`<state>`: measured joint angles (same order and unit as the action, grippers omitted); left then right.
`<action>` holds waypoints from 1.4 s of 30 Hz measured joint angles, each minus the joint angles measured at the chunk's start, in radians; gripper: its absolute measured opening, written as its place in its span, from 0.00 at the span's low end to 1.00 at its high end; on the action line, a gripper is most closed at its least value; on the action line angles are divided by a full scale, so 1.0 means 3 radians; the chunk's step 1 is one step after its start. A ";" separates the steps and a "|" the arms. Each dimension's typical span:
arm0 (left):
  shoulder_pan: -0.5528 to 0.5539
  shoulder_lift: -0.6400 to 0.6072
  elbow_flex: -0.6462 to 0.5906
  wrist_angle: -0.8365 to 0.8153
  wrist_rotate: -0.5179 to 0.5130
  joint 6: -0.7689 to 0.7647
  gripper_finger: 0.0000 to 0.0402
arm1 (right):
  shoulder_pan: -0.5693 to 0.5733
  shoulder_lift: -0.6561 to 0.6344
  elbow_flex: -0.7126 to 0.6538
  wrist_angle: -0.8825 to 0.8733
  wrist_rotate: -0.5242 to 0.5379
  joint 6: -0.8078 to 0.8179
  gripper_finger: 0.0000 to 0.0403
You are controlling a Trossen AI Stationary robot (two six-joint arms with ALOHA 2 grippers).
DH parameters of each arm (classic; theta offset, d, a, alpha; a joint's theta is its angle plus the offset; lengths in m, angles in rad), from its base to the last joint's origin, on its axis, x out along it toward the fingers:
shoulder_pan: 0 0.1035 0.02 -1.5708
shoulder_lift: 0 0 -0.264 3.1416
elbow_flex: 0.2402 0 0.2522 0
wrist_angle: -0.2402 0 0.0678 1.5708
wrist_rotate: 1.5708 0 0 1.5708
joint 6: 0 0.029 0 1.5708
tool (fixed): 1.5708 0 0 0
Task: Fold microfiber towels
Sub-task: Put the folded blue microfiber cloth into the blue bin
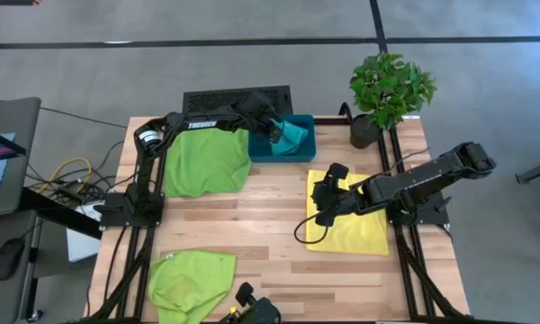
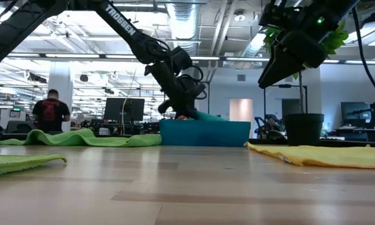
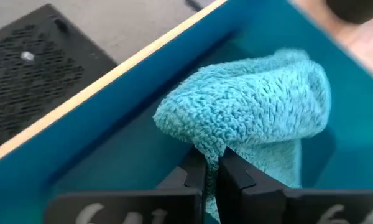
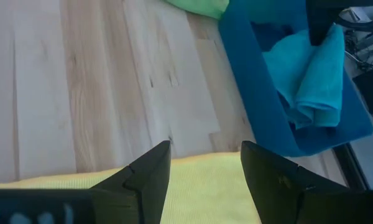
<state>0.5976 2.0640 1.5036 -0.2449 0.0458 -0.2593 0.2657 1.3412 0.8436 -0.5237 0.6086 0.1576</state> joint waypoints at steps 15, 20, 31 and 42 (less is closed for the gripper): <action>-0.0001 0.0000 0.0000 -0.0136 -0.0108 0.0046 0.12 | 0.0000 0.0001 0.0000 0.0001 0.0009 0.0000 0.55; -0.0001 0.0000 0.0000 -0.0149 -0.0203 0.0158 0.25 | 0.0000 0.0001 0.0000 0.0002 0.0009 0.0001 0.55; 0.0041 -0.0013 0.0210 -0.0301 -0.0372 0.0433 0.44 | 0.0000 0.0000 0.0000 0.0003 0.0008 0.0002 0.55; -0.0020 -0.0011 0.0459 -0.0697 0.0473 0.1109 0.45 | 0.0000 0.0001 0.0000 0.0002 0.0005 0.0002 0.55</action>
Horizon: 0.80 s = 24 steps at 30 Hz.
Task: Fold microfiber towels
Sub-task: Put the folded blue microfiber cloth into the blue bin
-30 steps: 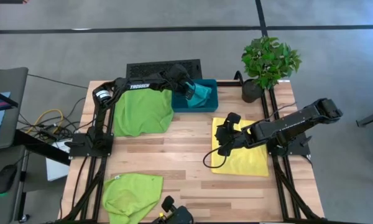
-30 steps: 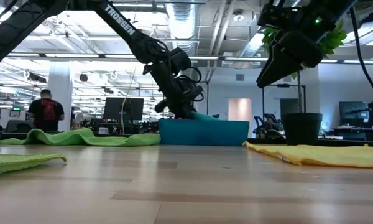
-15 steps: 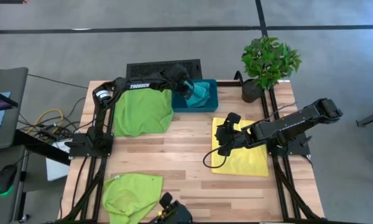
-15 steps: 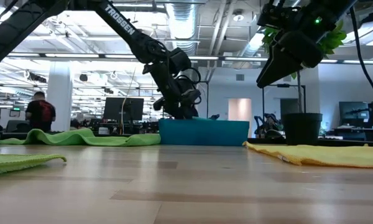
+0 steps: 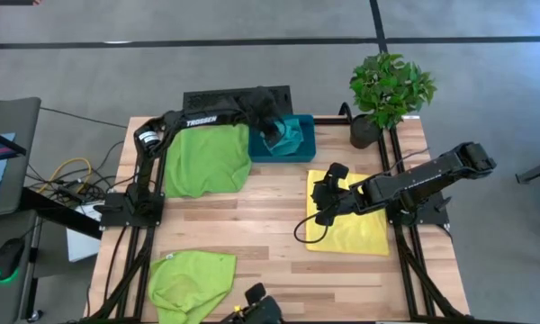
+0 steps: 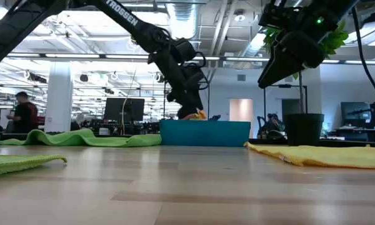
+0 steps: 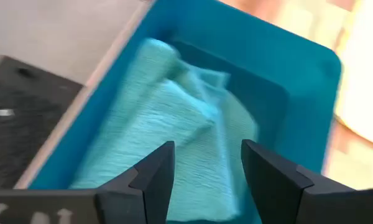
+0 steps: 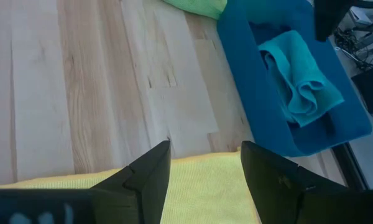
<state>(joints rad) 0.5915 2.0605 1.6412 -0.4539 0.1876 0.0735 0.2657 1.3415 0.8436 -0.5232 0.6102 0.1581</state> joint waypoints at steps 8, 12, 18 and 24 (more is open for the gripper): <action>0.0052 0.0011 -0.0086 0.0019 0.0165 -0.0013 0.45 | 0.0000 0.0000 0.0000 0.0000 0.0001 -0.0018 0.55; 0.0070 -0.0002 -0.0086 -0.0019 0.0197 -0.0033 0.45 | -0.0109 0.0000 0.0000 0.0129 0.0121 -0.0213 0.55; 0.0072 -0.0125 -0.0086 -0.0182 0.0229 -0.0033 0.45 | -0.0811 -0.0029 0.0002 0.0618 -0.0423 -0.0656 0.55; 0.0072 -0.0338 -0.0086 -0.0466 0.0207 0.0064 0.45 | -0.1720 0.0019 0.0161 0.0826 -0.1409 -0.0840 0.55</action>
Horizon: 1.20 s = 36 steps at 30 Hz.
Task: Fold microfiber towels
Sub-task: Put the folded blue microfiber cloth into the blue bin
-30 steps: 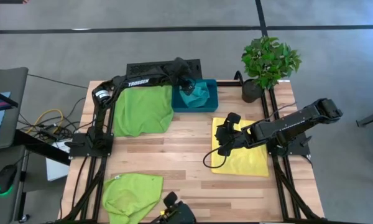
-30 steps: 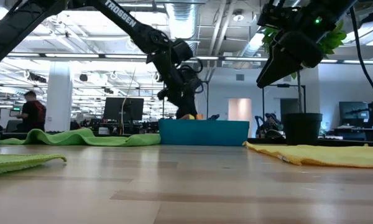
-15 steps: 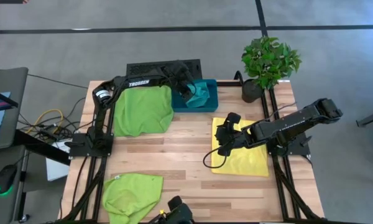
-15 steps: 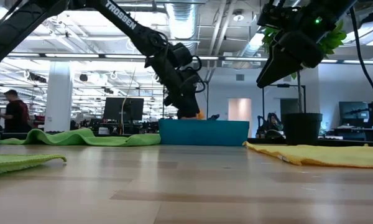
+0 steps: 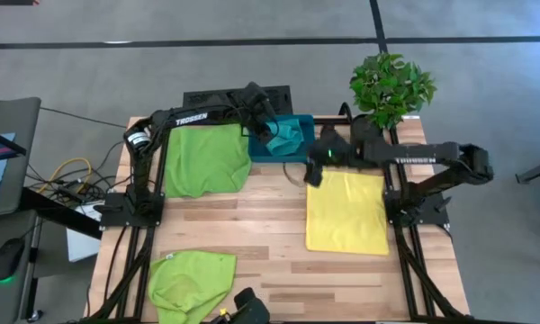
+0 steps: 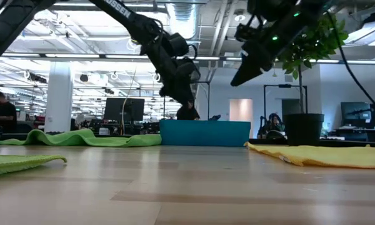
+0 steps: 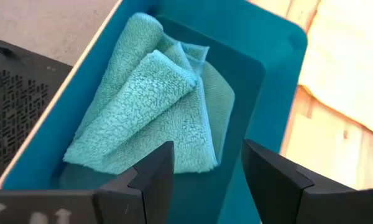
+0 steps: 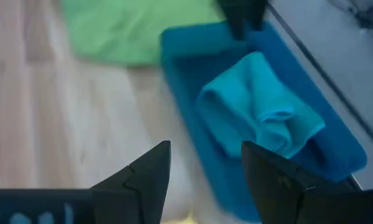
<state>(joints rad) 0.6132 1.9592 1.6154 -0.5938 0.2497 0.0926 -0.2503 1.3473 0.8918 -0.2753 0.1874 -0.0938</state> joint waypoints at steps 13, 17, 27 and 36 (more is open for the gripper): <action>-0.0068 -0.0472 0.0000 -0.0369 -0.0007 -0.0008 0.45 | -0.0975 0.1002 0.0805 -0.0066 -0.0981 0.0353 0.55; -0.0140 -0.0577 0.0000 -0.0460 -0.0024 -0.0031 0.45 | -0.1076 0.1344 0.1110 -0.0177 -0.0979 0.0535 0.55; -0.0359 -0.0720 0.0000 -0.0570 -0.0275 -0.0166 0.45 | -0.1182 0.1903 0.1396 -0.0165 -0.0766 0.0735 0.55; -0.0408 -0.0720 0.0000 -0.0574 -0.0324 -0.0186 0.45 | -0.1203 0.2136 0.1428 -0.0087 -0.0630 0.0754 0.55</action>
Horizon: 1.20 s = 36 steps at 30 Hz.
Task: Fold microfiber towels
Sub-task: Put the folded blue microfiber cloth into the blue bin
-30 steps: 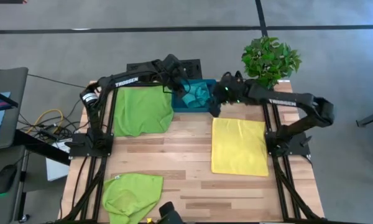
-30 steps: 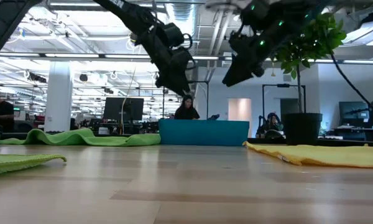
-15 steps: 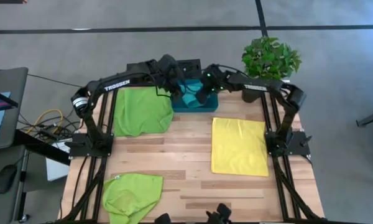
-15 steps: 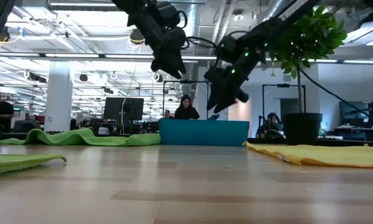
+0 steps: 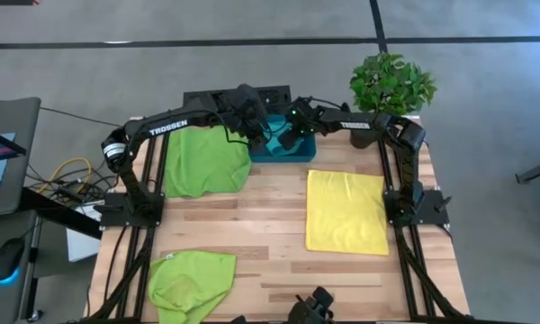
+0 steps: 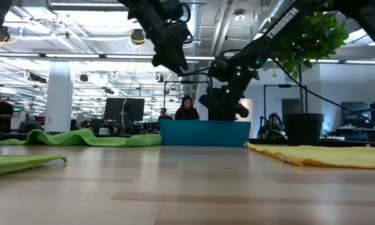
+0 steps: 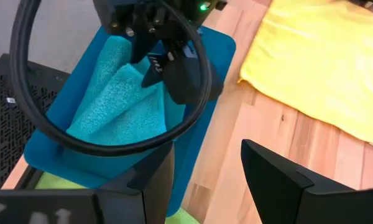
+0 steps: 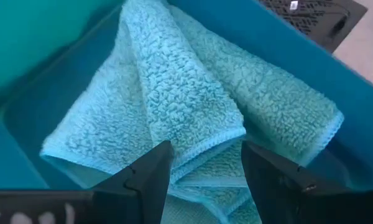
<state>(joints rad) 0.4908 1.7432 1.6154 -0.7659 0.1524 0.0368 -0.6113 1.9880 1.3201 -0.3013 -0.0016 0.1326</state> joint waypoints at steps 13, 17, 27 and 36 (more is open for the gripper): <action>0.0001 0.0000 0.0000 -0.0008 -0.0008 0.0014 0.45 | -0.0072 0.0001 0.0003 0.0130 0.0001 0.0105 0.55; 0.0001 0.0000 0.0000 -0.0007 -0.0008 0.0024 0.45 | -0.0086 0.0043 -0.0001 0.0115 -0.0006 0.0146 0.55; 0.0001 0.0000 0.0000 -0.0010 -0.0007 0.0065 0.45 | -0.0108 0.0043 0.0000 0.0154 -0.0128 0.0082 0.47; 0.0001 0.0000 0.0000 -0.0012 -0.0006 0.0065 0.45 | -0.0128 0.0043 0.0000 0.0160 -0.0187 -0.0066 0.14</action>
<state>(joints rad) 0.4911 1.7432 1.6154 -0.7695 0.1505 0.0563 -0.6498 2.0010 1.3201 -0.2531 -0.0578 0.1127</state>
